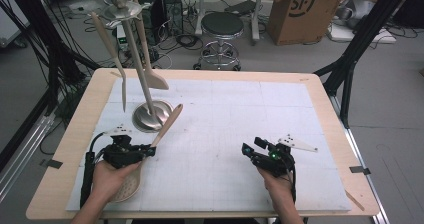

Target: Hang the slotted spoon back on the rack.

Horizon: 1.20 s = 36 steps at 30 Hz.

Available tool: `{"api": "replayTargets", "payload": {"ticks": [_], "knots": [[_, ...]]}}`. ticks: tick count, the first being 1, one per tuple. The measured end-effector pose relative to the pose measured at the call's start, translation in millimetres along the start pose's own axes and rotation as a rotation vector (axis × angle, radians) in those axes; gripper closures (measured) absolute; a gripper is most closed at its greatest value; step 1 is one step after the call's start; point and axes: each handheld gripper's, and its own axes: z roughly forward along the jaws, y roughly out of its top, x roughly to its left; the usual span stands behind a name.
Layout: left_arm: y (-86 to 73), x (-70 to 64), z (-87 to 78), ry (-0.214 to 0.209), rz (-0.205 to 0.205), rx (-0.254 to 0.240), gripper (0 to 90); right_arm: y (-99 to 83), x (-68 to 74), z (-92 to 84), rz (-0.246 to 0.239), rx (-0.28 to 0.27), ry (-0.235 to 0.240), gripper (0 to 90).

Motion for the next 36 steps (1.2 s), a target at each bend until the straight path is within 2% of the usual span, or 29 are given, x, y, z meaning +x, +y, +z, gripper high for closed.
{"api": "replayTargets", "payload": {"ticks": [5,9,12,18,22,26,31,36], "knots": [[8.2,-2.1,-21.8,-0.032,-0.010,-0.105,78.3,0.0,0.0,-0.2,0.000,-0.002,0.000,31.6],[13.1,-5.2,-41.6,-0.065,-0.025,-0.210,78.3,0.1,0.2,-0.2,-0.001,-0.001,-0.001,31.7],[16.4,-7.3,-56.8,-0.073,-0.024,-0.276,78.3,0.1,0.2,-0.4,0.001,-0.003,0.000,31.6],[21.2,-9.3,-86.3,-0.058,-0.040,-0.426,78.2,0.1,0.9,0.0,-0.004,0.000,0.000,31.7],[25.4,-8.6,-100.1,-0.035,-0.045,-0.509,78.2,0.0,0.8,0.5,-0.007,-0.001,0.000,31.6],[30.5,-8.8,-111.0,-0.033,-0.039,-0.568,78.1,0.0,0.7,0.5,-0.002,0.002,0.000,31.7],[40.0,-13.4,-125.0,-0.023,-0.025,-0.619,78.1,0.0,0.1,0.2,-0.003,0.003,0.000,31.7],[52.4,-22.0,-137.0,-0.019,0.011,-0.657,78.1,0.2,0.7,0.2,0.000,0.002,0.002,31.6]]}}
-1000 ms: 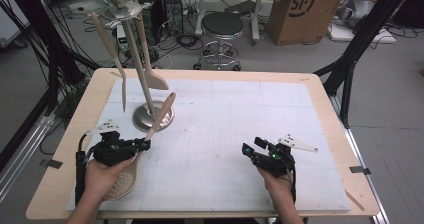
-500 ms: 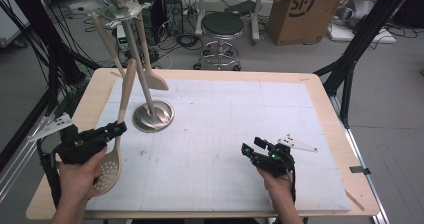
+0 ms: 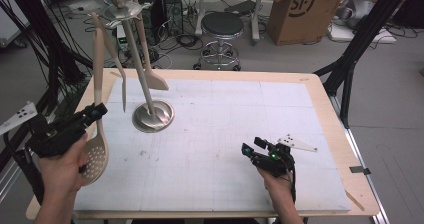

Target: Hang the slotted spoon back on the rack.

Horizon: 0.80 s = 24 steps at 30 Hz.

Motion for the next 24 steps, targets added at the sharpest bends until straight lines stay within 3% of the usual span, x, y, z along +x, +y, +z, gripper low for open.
{"api": "replayTargets", "payload": {"ticks": [4,9,24], "knots": [[8.6,-5.3,2.5,-0.001,0.019,-0.001,78.1,0.1,0.1,-0.1,0.004,-0.003,0.000,31.7],[12.8,-4.1,9.5,-0.003,0.014,0.022,78.1,0.5,0.0,-0.7,0.003,-0.008,0.001,31.6],[4.7,2.1,30.3,-0.004,-0.010,0.059,78.0,0.8,-1.0,-1.6,0.005,-0.011,0.001,31.7]]}}
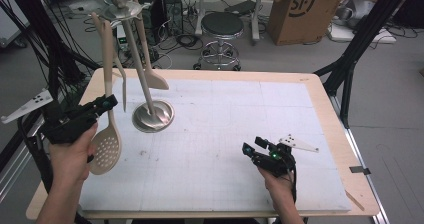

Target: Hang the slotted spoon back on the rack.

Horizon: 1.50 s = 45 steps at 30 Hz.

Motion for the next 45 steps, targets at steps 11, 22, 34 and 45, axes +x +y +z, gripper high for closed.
{"api": "replayTargets", "payload": {"ticks": [11,22,34,45], "knots": [[4.0,-5.7,14.3,0.058,0.018,0.047,78.2,0.2,-1.1,-0.9,0.002,-0.004,0.000,31.7],[-4.2,-4.6,19.6,0.041,-0.013,0.055,78.0,0.5,-0.8,-1.9,0.001,-0.009,-0.003,31.7],[-6.2,-2.3,23.8,0.023,-0.056,0.061,76.7,0.4,-1.5,-2.2,0.000,-0.011,-0.004,31.7],[-9.5,4.2,25.0,-0.041,-0.126,0.058,75.8,0.4,-1.4,-2.4,0.000,-0.012,-0.005,31.7]]}}
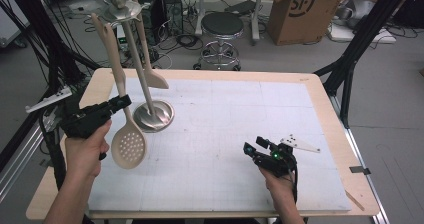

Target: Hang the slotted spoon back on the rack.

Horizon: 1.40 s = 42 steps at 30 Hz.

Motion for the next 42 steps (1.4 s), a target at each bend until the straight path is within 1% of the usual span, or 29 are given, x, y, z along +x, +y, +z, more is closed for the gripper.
{"api": "replayTargets", "payload": {"ticks": [6,8,11,13,14,16,21,23,28,35,40,42], "knots": [[-0.4,3.1,2.6,-0.006,-0.029,0.006,74.9,0.0,0.1,0.0,0.000,0.000,0.000,31.8],[-1.3,4.4,4.0,-0.005,-0.033,0.014,74.4,0.0,0.1,0.0,0.000,0.000,0.000,31.7],[-1.7,6.0,6.6,-0.008,-0.058,0.017,73.3,-0.1,-0.1,0.2,-0.004,0.002,-0.001,31.7],[-1.5,7.4,7.1,-0.007,-0.068,0.016,72.6,0.0,0.1,0.1,-0.003,0.002,0.000,31.8],[-1.7,8.5,6.8,-0.008,-0.072,0.009,71.4,0.0,0.1,0.0,-0.004,0.001,0.000,31.8],[-2.0,10.8,5.8,-0.010,-0.085,0.001,65.3,0.0,-0.1,-0.3,0.000,0.001,0.000,31.8],[-5.9,16.5,3.4,-0.002,-0.107,-0.023,59.0,0.0,0.4,-0.3,-0.002,0.003,0.001,31.8],[-7.8,19.1,2.8,0.001,-0.107,-0.033,57.7,-0.1,0.6,-0.1,-0.003,0.003,0.000,31.8],[-10.0,22.6,1.8,0.014,-0.109,-0.030,56.7,-0.1,1.1,0.0,-0.006,0.003,0.000,31.8],[-12.0,26.3,-2.9,0.029,-0.108,-0.043,55.5,-0.2,0.6,-0.1,-0.003,0.004,0.000,31.8],[-17.9,26.4,-8.1,0.011,-0.098,-0.044,54.1,-0.2,0.8,-0.1,-0.006,0.003,0.000,31.8],[-22.7,25.5,-10.3,-0.004,-0.079,-0.041,53.1,-0.2,0.7,-0.1,-0.004,0.005,0.000,31.8]]}}
